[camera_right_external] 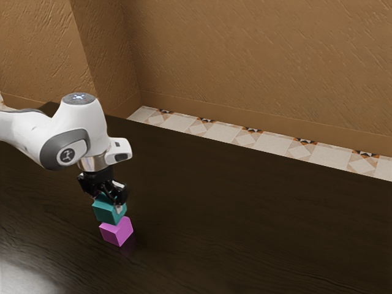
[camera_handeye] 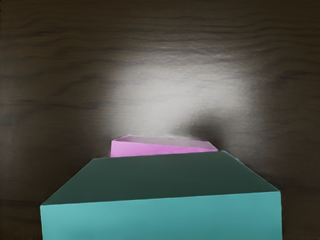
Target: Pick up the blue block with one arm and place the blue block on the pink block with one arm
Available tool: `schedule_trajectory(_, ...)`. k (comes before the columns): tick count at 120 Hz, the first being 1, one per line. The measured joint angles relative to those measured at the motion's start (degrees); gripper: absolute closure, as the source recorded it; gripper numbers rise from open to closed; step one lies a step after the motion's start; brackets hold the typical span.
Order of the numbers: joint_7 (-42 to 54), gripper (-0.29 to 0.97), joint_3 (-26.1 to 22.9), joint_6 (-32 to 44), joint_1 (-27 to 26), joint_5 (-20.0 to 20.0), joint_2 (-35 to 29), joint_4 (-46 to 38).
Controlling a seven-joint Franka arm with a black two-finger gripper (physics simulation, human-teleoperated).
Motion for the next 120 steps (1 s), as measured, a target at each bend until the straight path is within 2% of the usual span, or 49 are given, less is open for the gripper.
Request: schedule_trajectory(120,2.23,0.35,0.70,0.38,-0.13,1.10,2.01,0.28)
